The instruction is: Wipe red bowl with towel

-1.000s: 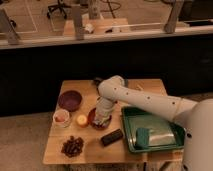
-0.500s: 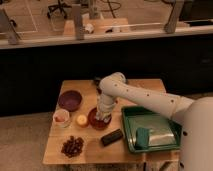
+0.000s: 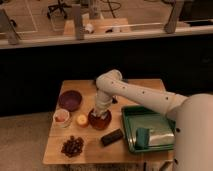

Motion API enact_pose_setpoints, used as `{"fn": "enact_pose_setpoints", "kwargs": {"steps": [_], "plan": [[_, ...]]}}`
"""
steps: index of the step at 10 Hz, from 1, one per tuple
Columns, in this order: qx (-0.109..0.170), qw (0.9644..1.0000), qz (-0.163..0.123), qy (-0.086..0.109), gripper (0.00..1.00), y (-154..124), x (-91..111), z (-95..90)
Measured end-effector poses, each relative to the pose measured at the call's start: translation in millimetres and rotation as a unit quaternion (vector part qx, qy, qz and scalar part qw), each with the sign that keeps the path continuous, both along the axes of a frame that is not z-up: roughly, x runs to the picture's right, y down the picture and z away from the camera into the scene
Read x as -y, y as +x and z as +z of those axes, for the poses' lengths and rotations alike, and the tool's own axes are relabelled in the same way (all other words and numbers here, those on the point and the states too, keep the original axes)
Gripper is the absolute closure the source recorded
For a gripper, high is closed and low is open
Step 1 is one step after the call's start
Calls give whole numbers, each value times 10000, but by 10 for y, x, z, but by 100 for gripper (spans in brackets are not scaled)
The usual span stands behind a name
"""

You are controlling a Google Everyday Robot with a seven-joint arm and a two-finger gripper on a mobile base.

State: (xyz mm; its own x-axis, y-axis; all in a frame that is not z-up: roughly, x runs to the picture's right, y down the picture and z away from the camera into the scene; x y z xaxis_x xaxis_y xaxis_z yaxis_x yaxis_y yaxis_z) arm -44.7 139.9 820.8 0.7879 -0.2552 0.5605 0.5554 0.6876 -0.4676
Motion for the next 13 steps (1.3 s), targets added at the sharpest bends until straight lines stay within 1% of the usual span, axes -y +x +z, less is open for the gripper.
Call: {"fn": "enact_pose_setpoints", "kwargs": {"steps": [1,3,4,5,6,7,8,10,11,13], "plan": [[81,10000,-52,-24,100,-91,-50,-30],[196,9996,-155,-92,100,-123,-220,-136],[273,9993,-231,-137,100,-127,-356,-221],[332,9989,-282,-167,100,-118,-450,-285],[369,9986,-330,-177,100,-79,-520,-343],[373,9985,-352,-177,100,-44,-542,-361],[353,9986,-356,-159,100,17,-532,-355],[207,9994,-257,-109,100,194,-405,-256],[122,9997,-221,-66,100,223,-300,-171],[11,9999,-153,6,100,201,-152,-41]]}}
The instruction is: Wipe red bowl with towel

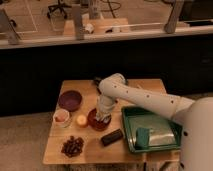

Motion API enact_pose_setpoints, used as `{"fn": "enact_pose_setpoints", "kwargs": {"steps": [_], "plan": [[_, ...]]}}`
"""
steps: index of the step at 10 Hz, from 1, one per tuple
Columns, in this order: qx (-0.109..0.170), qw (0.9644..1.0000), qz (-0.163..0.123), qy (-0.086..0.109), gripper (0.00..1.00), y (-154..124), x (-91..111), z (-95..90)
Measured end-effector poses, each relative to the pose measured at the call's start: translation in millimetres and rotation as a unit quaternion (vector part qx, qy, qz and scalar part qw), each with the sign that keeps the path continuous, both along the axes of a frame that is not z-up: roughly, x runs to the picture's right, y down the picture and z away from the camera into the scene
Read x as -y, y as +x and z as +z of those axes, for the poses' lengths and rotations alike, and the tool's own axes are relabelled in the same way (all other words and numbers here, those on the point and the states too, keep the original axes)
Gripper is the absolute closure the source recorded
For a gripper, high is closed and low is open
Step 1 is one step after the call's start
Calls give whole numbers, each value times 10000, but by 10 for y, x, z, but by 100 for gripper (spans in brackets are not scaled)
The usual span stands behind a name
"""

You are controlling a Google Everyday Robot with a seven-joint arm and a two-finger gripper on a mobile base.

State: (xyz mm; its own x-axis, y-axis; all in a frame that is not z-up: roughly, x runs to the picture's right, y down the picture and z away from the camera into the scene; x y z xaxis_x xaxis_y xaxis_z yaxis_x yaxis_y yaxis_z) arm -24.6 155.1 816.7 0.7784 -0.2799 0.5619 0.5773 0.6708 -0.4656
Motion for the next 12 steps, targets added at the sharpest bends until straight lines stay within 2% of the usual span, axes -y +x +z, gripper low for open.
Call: {"fn": "enact_pose_setpoints", "kwargs": {"steps": [3,6,8,12], "plan": [[-102,9999,34,72,100,-105,125,100],[-10,9999,15,103,100,-248,111,54],[230,9997,-44,46,100,-469,-5,-91],[600,9978,-244,-124,100,-413,-291,-341]]}}
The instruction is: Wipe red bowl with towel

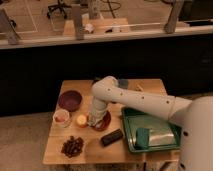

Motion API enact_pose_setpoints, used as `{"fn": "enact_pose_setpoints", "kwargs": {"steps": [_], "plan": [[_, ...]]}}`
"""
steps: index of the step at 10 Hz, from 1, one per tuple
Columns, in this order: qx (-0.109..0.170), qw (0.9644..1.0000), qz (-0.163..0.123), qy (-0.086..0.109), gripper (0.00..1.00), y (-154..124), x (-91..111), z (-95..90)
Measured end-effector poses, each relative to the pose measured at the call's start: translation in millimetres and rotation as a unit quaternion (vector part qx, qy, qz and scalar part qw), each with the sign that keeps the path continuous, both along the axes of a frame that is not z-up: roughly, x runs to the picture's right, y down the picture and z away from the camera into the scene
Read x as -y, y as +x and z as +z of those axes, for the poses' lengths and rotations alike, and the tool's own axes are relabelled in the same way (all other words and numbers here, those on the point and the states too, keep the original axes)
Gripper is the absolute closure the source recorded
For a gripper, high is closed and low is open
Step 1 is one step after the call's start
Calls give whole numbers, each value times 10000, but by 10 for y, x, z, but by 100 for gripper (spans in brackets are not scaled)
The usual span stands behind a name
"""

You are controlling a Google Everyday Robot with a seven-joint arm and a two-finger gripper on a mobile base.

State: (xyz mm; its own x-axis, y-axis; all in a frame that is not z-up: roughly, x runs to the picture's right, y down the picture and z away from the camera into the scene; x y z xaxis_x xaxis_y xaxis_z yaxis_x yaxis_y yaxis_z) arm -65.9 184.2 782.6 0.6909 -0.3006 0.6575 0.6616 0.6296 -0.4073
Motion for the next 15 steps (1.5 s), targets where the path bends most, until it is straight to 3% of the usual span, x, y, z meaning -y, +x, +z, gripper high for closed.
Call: {"fn": "enact_pose_setpoints", "kwargs": {"steps": [4,8,11,15], "plan": [[-179,9998,-23,-11,100,313,-26,105],[-428,9988,145,183,100,463,244,367],[-439,9982,264,302,100,347,431,413],[-306,9988,214,304,100,10,362,347]]}}
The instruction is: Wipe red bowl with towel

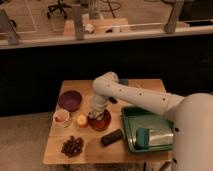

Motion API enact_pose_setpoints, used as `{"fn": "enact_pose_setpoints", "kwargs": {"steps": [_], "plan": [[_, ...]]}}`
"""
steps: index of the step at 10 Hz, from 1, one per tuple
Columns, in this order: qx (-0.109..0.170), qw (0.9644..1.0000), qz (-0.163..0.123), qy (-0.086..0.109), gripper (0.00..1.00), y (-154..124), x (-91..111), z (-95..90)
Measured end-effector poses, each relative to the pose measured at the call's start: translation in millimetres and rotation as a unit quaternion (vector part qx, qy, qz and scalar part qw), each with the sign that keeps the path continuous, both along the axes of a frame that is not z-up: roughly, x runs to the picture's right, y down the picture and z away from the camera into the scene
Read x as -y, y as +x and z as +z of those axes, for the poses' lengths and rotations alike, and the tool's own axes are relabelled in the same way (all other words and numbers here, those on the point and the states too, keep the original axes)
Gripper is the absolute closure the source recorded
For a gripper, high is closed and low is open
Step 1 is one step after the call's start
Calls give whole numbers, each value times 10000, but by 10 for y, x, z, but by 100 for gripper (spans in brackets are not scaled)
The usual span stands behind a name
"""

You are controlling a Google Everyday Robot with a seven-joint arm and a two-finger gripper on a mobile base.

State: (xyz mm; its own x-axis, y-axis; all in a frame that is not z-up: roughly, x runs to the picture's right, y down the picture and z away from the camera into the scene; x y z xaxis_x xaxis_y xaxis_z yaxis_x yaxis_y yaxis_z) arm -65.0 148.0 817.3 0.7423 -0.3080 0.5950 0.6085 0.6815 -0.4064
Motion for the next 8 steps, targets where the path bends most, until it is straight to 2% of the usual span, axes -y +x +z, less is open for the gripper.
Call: {"fn": "enact_pose_setpoints", "kwargs": {"steps": [5,8], "plan": [[324,9990,-297,-100,100,-114,-319,-312],[365,9987,-329,-169,100,-12,-367,-354]]}}
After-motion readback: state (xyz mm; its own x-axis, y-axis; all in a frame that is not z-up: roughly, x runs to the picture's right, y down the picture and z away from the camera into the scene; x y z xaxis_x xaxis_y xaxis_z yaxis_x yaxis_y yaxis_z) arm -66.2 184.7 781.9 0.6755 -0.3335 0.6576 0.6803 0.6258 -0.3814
